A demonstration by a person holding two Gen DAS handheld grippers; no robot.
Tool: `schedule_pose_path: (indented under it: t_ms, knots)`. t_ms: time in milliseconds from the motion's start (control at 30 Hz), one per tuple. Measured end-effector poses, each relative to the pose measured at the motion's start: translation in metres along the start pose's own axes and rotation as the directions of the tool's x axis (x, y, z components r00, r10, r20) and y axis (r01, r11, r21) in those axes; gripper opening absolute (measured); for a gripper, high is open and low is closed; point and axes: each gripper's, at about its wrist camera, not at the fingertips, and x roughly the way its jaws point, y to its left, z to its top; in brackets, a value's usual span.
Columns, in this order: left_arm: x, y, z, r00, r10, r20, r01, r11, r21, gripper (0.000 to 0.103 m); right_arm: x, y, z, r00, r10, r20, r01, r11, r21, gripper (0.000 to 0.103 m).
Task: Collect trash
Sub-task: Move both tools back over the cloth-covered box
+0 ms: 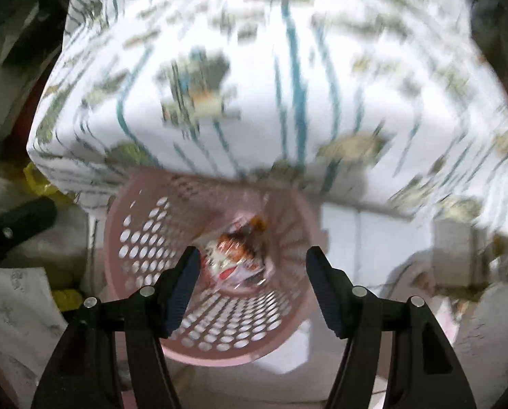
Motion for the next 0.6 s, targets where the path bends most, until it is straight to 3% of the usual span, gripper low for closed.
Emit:
schedule_pose_path:
  t_ms: [133,267,467,600]
  knots:
    - [-0.033,0.010,0.006,0.995,-0.007,0.104,0.011,0.999,-0.032,0.066,-0.038,0.005,0.011,0.993,-0.013,0.114,0.016,1.000,-0.023,0.066]
    - [-0.069,0.014,0.009,0.975,0.021,0.219,-0.016,1.000,-0.023,0.071,-0.074,0.006,0.017,0.978,0.000,0.211,0.003,1.000,-0.015,0.067]
    - [-0.096,0.022,0.011,0.960,0.026,0.279,-0.016,0.999,-0.038,0.074,-0.113,0.010,0.023,0.954,-0.038,0.299,0.043,0.999,-0.010,0.068]
    - [-0.120,0.024,0.011,0.939,0.042,0.342,-0.031,0.999,-0.037,0.089,-0.140,0.010,0.030,0.928,-0.043,0.371,0.058,0.998,-0.028,0.068]
